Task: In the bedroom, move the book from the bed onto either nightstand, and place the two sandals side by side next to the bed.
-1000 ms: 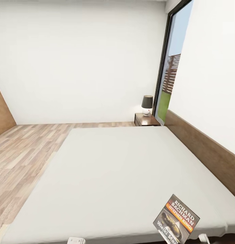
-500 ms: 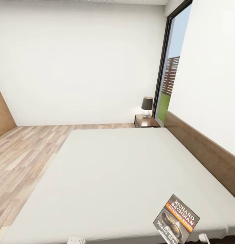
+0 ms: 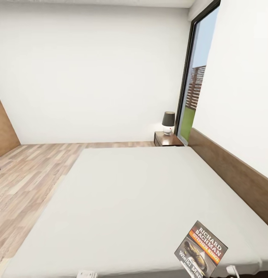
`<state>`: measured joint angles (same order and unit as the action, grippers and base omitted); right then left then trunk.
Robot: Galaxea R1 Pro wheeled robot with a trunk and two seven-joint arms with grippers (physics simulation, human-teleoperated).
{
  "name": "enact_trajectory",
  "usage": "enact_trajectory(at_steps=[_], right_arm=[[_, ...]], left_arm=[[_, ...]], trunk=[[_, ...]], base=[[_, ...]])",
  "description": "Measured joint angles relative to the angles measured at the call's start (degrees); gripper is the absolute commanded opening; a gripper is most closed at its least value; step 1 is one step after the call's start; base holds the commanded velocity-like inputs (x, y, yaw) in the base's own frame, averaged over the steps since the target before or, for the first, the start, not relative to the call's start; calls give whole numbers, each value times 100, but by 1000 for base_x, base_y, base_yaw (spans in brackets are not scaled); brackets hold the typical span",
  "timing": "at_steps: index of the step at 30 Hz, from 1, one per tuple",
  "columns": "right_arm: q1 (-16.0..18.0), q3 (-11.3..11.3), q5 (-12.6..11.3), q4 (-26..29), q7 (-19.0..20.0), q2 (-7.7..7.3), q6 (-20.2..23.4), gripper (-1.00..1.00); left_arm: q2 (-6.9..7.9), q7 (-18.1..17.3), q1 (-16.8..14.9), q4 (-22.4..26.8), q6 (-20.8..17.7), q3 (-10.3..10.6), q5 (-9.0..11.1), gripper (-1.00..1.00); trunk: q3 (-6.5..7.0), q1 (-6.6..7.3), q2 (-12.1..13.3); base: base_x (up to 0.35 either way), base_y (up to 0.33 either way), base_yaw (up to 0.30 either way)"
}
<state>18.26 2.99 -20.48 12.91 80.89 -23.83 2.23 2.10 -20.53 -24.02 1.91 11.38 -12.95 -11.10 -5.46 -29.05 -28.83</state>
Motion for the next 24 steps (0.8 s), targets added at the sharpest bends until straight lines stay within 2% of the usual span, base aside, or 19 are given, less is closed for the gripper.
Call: enact_trajectory(at_steps=[24], right_arm=[[0,0,-1,-7,-15,0,3,-100]], left_arm=[[0,1,1,1,0,0,1,100]], trunk=[[3,0,0]], base=[[0,0,280]])
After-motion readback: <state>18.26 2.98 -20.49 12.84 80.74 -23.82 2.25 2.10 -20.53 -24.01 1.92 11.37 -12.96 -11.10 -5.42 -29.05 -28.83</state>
